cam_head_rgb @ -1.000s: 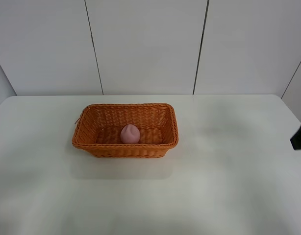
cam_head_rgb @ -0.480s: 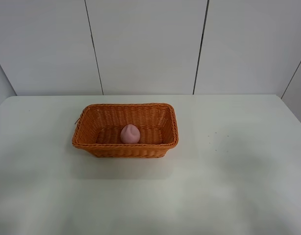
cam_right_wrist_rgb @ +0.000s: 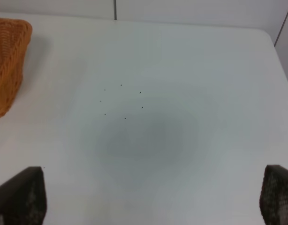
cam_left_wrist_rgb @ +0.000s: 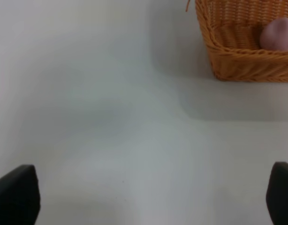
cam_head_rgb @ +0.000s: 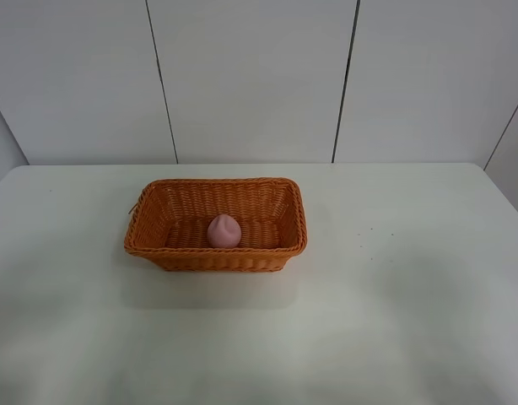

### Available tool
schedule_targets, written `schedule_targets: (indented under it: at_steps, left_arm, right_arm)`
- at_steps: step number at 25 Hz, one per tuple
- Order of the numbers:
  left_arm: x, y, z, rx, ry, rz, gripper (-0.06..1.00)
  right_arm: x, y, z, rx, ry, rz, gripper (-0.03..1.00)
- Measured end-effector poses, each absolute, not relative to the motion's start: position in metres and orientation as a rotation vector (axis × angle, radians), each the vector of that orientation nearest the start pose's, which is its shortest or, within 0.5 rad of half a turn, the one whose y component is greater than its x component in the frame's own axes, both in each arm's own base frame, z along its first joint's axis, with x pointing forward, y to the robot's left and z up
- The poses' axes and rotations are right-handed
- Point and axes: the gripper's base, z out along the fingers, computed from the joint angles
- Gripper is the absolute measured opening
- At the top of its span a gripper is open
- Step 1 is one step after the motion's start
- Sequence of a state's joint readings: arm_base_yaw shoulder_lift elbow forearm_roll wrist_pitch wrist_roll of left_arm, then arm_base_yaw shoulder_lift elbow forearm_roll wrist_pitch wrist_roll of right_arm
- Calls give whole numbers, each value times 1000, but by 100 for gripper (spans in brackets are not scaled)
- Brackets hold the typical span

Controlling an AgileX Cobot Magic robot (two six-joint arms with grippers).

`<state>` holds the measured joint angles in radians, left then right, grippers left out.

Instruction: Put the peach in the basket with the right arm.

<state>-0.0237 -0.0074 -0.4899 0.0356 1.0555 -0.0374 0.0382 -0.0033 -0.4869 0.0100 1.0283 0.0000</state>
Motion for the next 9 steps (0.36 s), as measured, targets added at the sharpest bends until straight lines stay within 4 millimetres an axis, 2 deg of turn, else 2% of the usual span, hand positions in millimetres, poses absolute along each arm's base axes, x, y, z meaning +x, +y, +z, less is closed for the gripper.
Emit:
schedule_targets:
  at_steps: [9]
  left_arm:
    - [-5,3,275,-15,2041,4,99]
  right_arm:
    - [-3,1,276,-39,2021,36,70]
